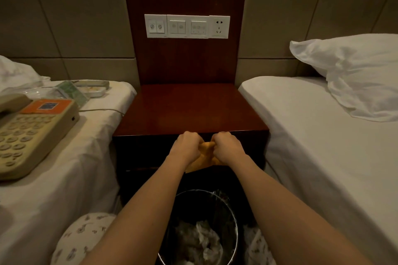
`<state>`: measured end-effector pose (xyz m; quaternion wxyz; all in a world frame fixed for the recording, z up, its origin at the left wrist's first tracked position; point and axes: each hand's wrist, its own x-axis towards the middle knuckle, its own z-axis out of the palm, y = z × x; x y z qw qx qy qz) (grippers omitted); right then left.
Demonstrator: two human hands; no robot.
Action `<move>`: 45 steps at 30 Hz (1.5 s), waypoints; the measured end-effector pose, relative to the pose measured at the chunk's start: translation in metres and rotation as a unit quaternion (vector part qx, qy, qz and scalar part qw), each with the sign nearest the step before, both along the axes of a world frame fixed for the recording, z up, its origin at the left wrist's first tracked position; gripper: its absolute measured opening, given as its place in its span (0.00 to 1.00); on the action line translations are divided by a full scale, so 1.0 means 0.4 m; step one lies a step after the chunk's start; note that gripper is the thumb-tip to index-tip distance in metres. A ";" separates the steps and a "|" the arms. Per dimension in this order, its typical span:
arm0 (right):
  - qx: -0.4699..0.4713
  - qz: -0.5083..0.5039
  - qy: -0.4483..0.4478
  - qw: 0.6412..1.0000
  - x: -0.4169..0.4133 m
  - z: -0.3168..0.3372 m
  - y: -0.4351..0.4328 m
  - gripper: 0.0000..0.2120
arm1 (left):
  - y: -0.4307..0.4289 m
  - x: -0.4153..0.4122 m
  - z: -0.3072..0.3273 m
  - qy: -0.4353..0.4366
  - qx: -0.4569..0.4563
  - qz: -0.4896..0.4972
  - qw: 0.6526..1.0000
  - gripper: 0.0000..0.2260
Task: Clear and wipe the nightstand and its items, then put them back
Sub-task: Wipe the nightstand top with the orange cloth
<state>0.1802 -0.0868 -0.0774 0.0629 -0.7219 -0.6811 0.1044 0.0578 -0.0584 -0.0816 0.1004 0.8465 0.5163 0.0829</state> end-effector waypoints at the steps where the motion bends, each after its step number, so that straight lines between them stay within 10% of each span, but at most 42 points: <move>1: -0.001 -0.002 0.001 1.000 -0.001 -0.003 0.001 0.11 | 0.001 0.000 -0.003 -0.001 0.001 0.001 1.000 0.18; 9: 0.033 -0.008 0.133 0.991 -0.004 0.019 0.004 0.10 | 0.008 -0.037 0.030 -0.050 -0.031 0.005 0.998 0.16; 17: 0.092 -0.041 0.429 0.898 -0.073 0.146 0.042 0.17 | 0.064 -0.163 0.124 -0.230 -0.202 0.018 0.952 0.06; 24: 0.047 -0.125 0.639 0.757 -0.175 0.185 0.114 0.42 | 0.112 -0.241 0.182 -0.416 -0.176 0.096 0.887 0.04; 29: -0.035 -0.133 0.751 0.645 -0.275 0.200 0.186 0.38 | 0.166 -0.277 0.209 -0.470 -0.183 0.163 0.848 0.12; 40: 0.013 -0.158 0.661 0.733 -0.392 0.230 0.406 0.29 | 0.369 -0.384 0.235 -0.468 -0.089 0.259 0.841 0.07; 45: 0.014 -0.122 0.617 0.777 -0.418 0.212 0.535 0.29 | 0.492 -0.455 0.238 -0.327 0.022 0.314 0.891 0.17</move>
